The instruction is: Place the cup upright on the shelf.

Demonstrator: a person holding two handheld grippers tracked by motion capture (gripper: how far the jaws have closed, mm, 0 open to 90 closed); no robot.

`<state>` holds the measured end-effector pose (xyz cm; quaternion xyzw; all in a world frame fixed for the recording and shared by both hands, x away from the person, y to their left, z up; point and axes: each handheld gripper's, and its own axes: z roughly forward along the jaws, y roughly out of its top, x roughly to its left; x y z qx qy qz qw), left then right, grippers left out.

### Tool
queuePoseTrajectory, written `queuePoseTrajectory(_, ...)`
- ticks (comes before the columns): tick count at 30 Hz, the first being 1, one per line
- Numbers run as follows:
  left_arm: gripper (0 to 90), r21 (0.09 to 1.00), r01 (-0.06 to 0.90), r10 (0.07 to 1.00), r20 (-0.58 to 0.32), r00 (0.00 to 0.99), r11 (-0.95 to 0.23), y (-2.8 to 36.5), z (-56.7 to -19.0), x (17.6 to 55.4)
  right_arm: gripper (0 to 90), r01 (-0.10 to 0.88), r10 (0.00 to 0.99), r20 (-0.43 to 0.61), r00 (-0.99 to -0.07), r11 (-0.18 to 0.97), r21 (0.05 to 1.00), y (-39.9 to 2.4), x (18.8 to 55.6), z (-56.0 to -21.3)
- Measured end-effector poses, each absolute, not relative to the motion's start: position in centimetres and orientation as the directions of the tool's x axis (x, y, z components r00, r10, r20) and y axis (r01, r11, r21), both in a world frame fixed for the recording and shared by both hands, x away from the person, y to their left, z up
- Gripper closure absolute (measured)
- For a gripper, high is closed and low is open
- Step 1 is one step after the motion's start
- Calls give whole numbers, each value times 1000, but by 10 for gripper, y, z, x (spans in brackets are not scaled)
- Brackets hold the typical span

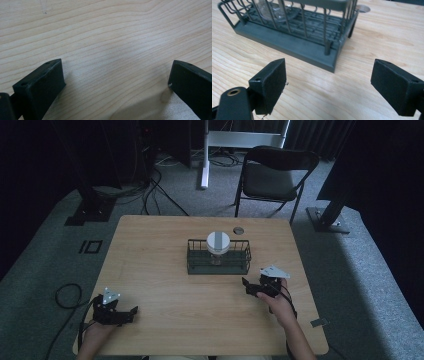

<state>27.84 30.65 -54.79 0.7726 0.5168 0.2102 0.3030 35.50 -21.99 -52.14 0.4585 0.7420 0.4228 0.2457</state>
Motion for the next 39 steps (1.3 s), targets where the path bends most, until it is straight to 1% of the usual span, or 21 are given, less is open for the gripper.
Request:
queuePoseTrajectory(13, 6, 685, 671, 926, 12, 378, -283, 307, -548, 278, 128, 509, 916, 1, -402, 223, 831, -240, 351, -538)
queuePoseTrajectory(22, 6, 685, 671, 926, 12, 378, -283, 307, -548, 278, 128, 531, 928, -23, -371, 232, 815, -248, 350, -543)
queuePoseTrajectory(27, 6, 685, 671, 926, 12, 378, -283, 307, -548, 278, 128, 549, 943, -16, -332, 207, 809, -252, 350, -546)
queuePoseTrajectory(32, 6, 685, 671, 926, 12, 378, -283, 307, -548, 278, 128, 578, 963, -8, -270, 169, 798, -255, 351, -547)
queuePoseTrajectory(36, 6, 685, 671, 926, 12, 378, -283, 307, -548, 278, 128, 606, 974, -26, -227, 162, 779, -259, 351, -548)
queuePoseTrajectory(39, 6, 685, 671, 926, 12, 378, -283, 307, -548, 278, 128, 611, 975, -23, -219, 156, 776, -259, 351, -548)
